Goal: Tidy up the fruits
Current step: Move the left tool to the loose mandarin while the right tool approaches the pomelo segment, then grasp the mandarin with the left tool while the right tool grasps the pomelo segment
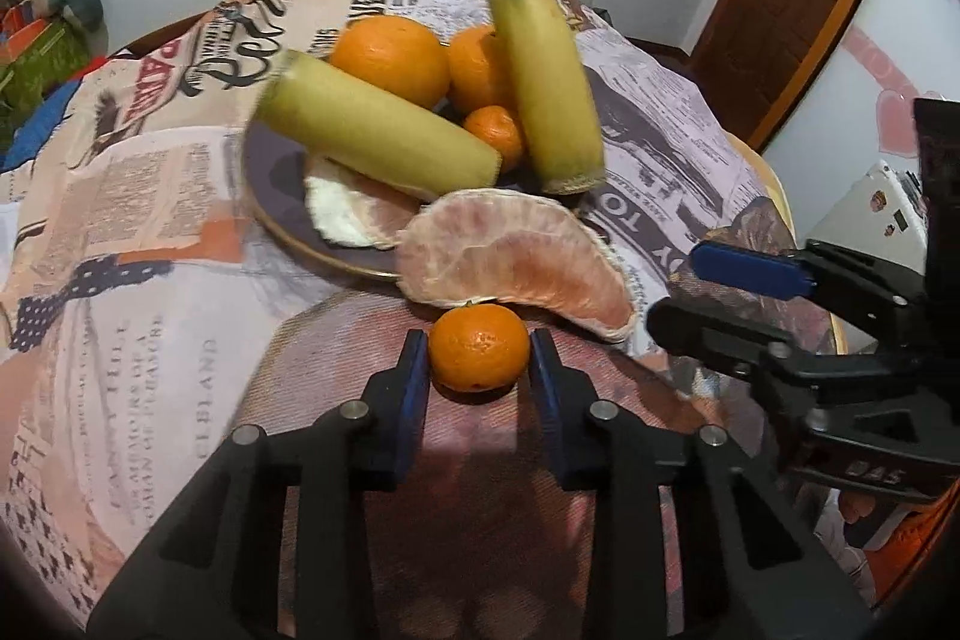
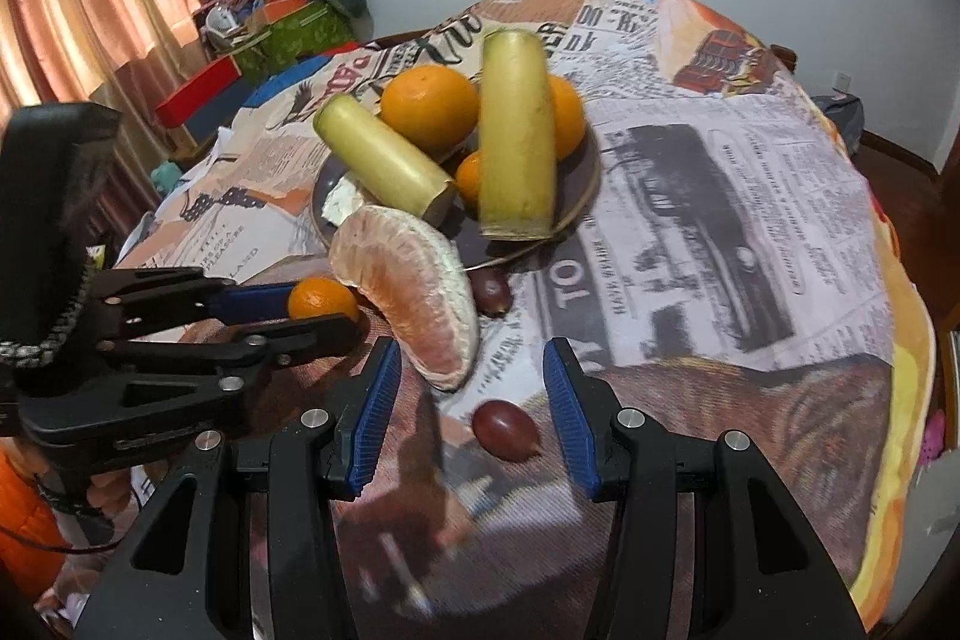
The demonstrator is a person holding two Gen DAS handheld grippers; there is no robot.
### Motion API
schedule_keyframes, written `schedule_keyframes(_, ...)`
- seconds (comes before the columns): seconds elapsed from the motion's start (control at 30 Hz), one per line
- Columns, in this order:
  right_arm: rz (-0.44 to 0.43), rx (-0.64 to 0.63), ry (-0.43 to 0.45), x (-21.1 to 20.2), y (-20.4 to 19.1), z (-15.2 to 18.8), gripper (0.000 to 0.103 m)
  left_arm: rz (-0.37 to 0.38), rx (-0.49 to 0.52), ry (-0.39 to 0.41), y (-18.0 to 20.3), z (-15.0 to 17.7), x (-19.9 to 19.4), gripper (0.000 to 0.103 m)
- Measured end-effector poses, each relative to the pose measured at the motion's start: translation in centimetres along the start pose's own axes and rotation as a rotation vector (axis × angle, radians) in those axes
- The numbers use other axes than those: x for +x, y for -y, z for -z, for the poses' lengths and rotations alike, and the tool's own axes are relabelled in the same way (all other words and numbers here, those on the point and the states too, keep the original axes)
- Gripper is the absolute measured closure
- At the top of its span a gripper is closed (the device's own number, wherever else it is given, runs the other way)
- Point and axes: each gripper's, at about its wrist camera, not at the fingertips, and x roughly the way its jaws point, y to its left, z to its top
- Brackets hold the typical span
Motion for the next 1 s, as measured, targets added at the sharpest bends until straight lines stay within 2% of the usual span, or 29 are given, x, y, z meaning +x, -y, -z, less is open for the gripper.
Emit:
schedule_keyframes(0.23, -0.002, -0.029, -0.049, 2.4, -1.1, -0.6, 0.057, -0.044, -0.025, 0.014, -2.5, 0.9, -1.6, 0.07)
schedule_keyframes(0.4, -0.044, -0.033, -0.076, 2.5, -1.9, -0.2, 0.057, -0.066, -0.037, 0.024, -3.6, 1.7, -2.4, 0.069)
schedule_keyframes(0.5, -0.097, -0.042, -0.091, 2.1, -2.6, 0.1, 0.057, -0.069, -0.042, 0.028, -3.9, 1.9, -2.6, 0.07)
schedule_keyframes(0.73, -0.021, -0.077, -0.068, 2.1, -3.0, -1.1, 0.057, -0.059, -0.048, 0.046, -4.2, 2.0, -3.3, 0.07)
schedule_keyframes(1.0, -0.001, -0.097, -0.074, 3.8, -3.8, -2.6, 0.057, -0.051, -0.052, 0.059, -5.0, 2.1, -3.8, 0.069)
